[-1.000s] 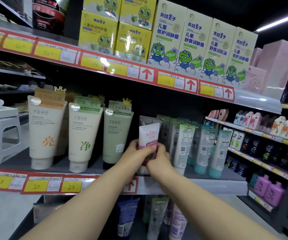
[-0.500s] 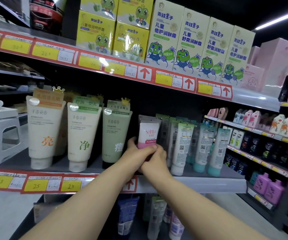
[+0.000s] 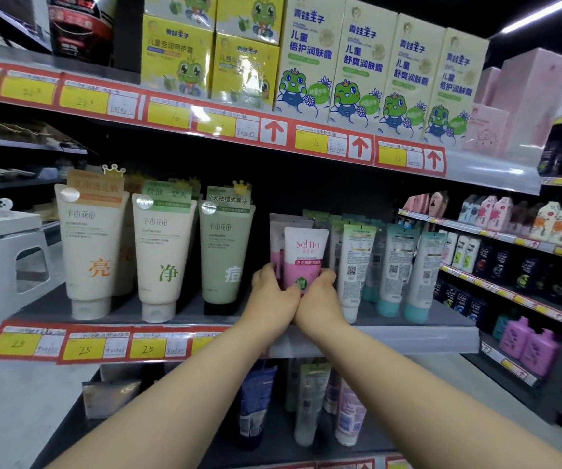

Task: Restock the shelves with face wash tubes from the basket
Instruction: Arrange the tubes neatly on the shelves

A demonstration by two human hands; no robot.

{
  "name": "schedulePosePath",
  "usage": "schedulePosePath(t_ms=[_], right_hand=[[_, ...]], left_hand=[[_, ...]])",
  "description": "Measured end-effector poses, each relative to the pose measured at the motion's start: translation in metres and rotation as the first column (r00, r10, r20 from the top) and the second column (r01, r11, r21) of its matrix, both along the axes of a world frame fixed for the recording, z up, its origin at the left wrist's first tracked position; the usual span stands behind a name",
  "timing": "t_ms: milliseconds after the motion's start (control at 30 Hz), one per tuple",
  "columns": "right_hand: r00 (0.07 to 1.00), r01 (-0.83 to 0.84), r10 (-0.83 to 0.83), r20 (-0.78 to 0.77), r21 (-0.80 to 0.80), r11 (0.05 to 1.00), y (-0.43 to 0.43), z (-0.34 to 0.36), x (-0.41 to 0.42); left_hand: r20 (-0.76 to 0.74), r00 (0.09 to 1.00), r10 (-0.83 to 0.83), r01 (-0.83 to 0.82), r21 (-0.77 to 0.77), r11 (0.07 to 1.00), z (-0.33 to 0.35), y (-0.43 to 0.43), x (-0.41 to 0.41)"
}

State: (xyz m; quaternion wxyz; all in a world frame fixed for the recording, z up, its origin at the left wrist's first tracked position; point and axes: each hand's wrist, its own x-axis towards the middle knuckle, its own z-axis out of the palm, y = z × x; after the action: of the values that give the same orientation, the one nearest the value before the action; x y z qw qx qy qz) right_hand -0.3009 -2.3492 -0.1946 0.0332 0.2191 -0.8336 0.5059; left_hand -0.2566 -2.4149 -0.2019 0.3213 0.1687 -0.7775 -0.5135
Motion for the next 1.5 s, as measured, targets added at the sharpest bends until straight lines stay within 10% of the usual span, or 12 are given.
schedulePosePath(t_ms=[500, 833, 1033, 1500], right_hand=[[0.989, -0.020, 0.041, -0.145, 0.141, 0.990, 0.019, 0.001, 0.007], [0.977, -0.154, 0.167, 0.134, -0.102, 0.983, 0.000, 0.007, -0.009], [0.990, -0.142, 0.142, 0.007, -0.008, 0.990, 0.002, -0.003, -0.012], [0.969, -0.070, 0.080, -0.235, 0.049, 0.996, 0.050, 0.005, 0.003]], left_hand=[[-0.056, 0.998, 0.012, -0.019, -0.115, 0.993, -0.002, 0.008, 0.015], [0.018, 0.999, -0.049, 0.047, 0.110, 0.993, 0.010, 0.004, -0.006], [0.000, 0.999, -0.047, 0.046, 0.172, 0.984, 0.008, 0.003, -0.014], [-0.112, 0.990, 0.086, -0.127, -0.438, 0.890, -0.007, 0.032, 0.039]])
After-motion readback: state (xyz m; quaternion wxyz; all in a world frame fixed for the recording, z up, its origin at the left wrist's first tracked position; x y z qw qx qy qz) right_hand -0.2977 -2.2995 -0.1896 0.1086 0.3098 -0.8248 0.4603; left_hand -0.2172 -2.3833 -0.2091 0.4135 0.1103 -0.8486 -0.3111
